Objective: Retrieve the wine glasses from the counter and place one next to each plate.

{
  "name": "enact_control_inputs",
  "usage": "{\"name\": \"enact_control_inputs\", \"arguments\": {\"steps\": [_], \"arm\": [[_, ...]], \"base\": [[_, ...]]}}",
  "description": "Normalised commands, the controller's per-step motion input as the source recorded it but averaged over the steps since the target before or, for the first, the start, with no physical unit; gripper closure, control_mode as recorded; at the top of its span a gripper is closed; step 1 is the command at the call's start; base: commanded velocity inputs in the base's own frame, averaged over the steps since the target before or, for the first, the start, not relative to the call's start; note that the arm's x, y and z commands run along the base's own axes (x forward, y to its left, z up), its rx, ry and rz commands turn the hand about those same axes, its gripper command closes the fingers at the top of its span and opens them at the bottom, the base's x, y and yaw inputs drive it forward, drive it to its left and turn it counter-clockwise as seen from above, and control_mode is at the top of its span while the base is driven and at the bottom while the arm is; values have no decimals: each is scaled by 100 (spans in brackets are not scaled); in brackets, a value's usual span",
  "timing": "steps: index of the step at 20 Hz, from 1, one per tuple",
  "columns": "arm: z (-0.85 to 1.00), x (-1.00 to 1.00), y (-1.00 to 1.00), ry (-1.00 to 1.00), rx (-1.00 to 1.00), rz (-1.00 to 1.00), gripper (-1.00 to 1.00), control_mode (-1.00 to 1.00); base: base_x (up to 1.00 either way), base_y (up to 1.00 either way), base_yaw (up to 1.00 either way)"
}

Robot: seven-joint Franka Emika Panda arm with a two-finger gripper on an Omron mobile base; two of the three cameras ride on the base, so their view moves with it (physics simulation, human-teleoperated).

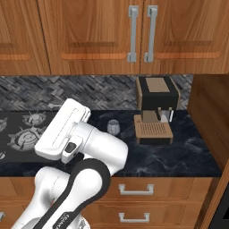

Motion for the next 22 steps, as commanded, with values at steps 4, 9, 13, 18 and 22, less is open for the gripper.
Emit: {"name": "enact_control_inputs", "arguments": {"steps": [4, 9, 13, 18, 22], "arm": [[-18, 33, -25, 5, -8, 0, -100, -100], [-44, 40, -1, 1, -30, 0, -100, -100], [-35, 22, -28, 0, -27, 0, -100, -100], [-27, 15, -61, 5, -14, 0, -100, -100], [-36, 20, -58, 9, -8, -6, -100, -100]], "base": [[0, 0, 0], [0, 0, 0], [0, 0, 0], [0, 0, 0], [0, 0, 0]]}}
